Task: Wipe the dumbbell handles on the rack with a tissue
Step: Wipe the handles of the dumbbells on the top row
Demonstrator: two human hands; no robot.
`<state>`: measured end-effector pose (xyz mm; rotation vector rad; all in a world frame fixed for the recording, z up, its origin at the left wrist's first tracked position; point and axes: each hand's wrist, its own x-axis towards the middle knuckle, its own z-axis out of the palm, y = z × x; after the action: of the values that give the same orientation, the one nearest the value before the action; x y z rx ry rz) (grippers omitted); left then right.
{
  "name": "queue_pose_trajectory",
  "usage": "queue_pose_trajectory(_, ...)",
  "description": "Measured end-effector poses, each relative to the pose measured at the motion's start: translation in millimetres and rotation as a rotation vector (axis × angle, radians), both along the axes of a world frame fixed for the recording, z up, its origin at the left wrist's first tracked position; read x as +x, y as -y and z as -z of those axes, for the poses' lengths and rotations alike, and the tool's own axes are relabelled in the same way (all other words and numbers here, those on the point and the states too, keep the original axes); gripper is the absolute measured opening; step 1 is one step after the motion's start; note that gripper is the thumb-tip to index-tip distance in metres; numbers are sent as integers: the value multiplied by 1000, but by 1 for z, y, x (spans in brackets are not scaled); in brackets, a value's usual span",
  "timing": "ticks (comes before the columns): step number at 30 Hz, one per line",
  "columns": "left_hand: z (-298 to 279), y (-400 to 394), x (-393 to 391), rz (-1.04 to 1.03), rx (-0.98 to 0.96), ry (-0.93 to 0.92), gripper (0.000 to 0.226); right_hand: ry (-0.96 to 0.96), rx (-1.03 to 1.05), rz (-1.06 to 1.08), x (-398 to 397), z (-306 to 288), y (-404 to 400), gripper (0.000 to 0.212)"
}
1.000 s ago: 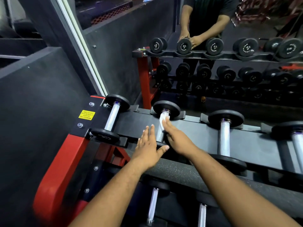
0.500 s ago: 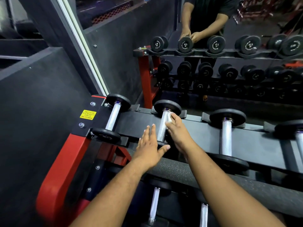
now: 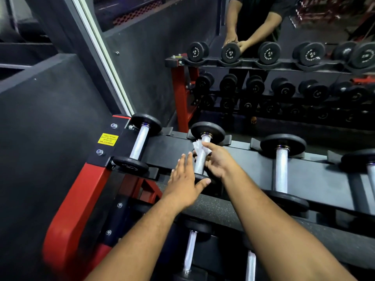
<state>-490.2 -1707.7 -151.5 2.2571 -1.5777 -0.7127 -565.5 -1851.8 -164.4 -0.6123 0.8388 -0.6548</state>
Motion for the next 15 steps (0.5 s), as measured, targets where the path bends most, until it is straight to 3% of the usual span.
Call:
queue_pose_trajectory(3, 1, 1, 2, -11, 25, -4, 98, -115, -142, -89, -10, 7, -3, 15)
queue_pose_trajectory(7, 0, 3, 1, 3, 25, -1, 98, -57, -201, 57, -11, 0, 2, 14)
queue_pose_trajectory(11, -2, 0, -1, 4, 32, 2, 98, -120, -154, -121, -10, 0, -7, 13)
queue_pose_trajectory(15, 1, 1, 1, 3, 29, 0, 99, -146, -333, -146, -28, 5, -12, 20)
